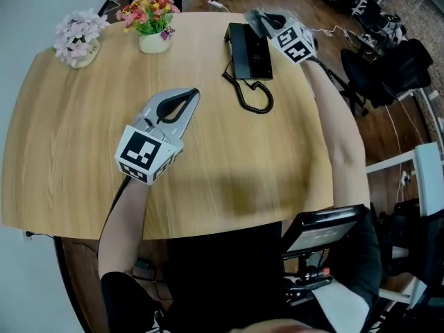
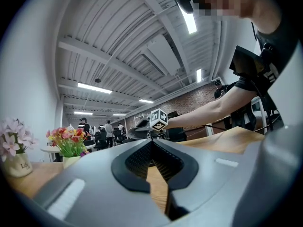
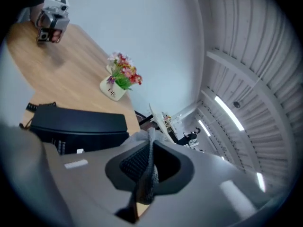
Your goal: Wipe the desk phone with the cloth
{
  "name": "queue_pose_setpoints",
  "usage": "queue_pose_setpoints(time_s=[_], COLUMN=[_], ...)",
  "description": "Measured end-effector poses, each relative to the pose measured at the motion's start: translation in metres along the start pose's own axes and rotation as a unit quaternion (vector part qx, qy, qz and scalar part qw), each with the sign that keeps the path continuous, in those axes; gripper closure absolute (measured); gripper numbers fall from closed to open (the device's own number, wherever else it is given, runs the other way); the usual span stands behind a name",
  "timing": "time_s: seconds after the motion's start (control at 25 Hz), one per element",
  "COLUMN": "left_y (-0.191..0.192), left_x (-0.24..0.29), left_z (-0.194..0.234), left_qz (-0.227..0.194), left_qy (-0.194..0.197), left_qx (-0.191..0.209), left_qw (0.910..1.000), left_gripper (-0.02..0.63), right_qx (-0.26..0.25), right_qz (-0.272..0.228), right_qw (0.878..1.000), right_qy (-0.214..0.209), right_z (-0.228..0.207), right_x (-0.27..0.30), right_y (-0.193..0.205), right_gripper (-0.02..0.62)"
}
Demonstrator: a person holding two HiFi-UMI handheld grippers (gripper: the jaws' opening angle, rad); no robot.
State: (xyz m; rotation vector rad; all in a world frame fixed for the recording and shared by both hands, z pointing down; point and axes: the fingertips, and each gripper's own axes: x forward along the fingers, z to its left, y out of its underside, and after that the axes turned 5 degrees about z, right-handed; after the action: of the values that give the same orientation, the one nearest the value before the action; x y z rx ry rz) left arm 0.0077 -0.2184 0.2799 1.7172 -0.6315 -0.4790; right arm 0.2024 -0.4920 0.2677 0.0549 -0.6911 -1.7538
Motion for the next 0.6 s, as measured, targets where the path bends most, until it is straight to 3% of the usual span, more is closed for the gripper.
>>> queue_pose_setpoints(time_s=[0.16, 0.4, 0.6], left_y=[-0.001, -0.002, -0.001], left_x=[-0.002, 0.000, 0.000], left_z=[0.005, 0.005, 0.005], left_qz=[0.001, 0.000, 0.001], left_qy=[0.000, 0.006, 0.004], left_qx=[-0.001, -0.002, -0.011], left_qw=[1.0000, 1.0000, 0.9999], left_gripper=[0.603, 0.603, 0.603], right_qx=[-0.096, -0.139, -0.166], right_qz=[0.020, -0.033, -0.046], right_qw=[0.994, 0.987, 0.979], right_qy=[-0.045, -0.077, -0.106], right_z=[0.034, 0.081, 0.122], right_x=[0.014, -0.027, -0.064], right_y=[0.014, 0.009, 0.009], right_gripper=[0.578, 0.577, 0.578])
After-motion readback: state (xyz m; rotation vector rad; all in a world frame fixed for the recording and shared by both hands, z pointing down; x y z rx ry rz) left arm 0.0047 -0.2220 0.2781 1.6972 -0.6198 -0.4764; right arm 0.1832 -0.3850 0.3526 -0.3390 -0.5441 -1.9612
